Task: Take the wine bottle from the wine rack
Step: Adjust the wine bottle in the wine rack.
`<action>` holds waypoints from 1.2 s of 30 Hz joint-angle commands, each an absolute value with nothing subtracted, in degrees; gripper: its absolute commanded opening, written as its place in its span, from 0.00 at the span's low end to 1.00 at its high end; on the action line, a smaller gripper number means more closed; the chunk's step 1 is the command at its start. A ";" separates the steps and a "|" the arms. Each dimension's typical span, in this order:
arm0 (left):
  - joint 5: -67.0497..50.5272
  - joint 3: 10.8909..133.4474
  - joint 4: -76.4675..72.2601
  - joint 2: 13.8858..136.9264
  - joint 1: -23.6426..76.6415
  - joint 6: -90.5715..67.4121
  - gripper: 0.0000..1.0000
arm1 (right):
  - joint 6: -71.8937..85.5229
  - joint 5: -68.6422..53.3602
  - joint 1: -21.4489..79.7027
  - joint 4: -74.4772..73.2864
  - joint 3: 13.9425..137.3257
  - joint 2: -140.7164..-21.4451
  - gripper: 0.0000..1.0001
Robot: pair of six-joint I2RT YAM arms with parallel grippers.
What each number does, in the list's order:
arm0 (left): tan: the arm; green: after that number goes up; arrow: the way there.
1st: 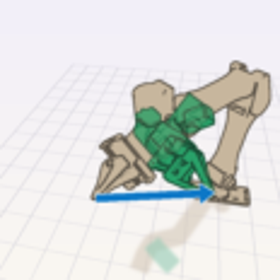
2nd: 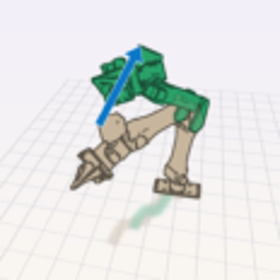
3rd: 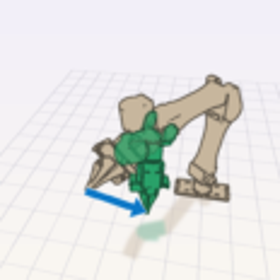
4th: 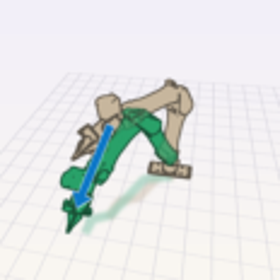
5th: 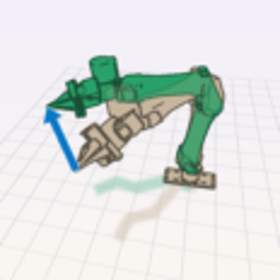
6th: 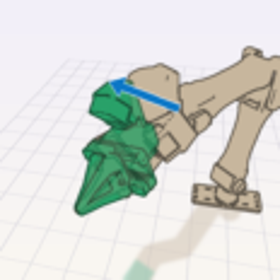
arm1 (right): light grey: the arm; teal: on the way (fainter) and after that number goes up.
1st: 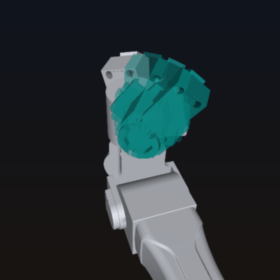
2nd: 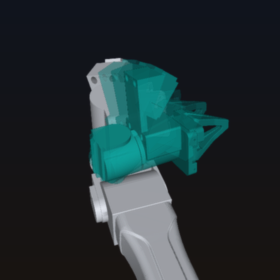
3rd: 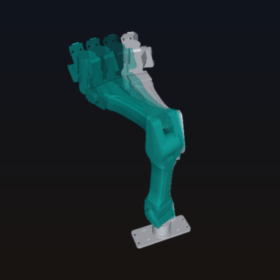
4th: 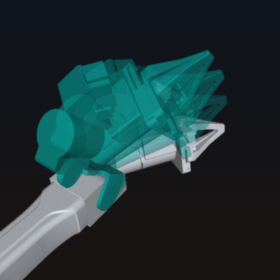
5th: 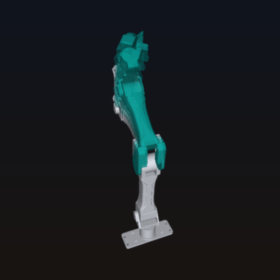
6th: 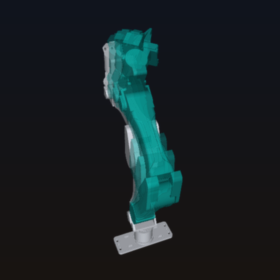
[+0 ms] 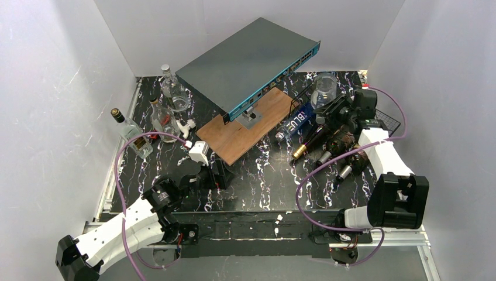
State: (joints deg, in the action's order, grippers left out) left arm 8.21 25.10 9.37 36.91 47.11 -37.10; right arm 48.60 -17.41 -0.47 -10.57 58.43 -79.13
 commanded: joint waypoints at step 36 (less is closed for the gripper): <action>-9.08 26.08 -2.26 44.20 47.44 -36.66 0.99 | 38.57 -21.38 -14.24 -11.99 44.58 -63.67 0.01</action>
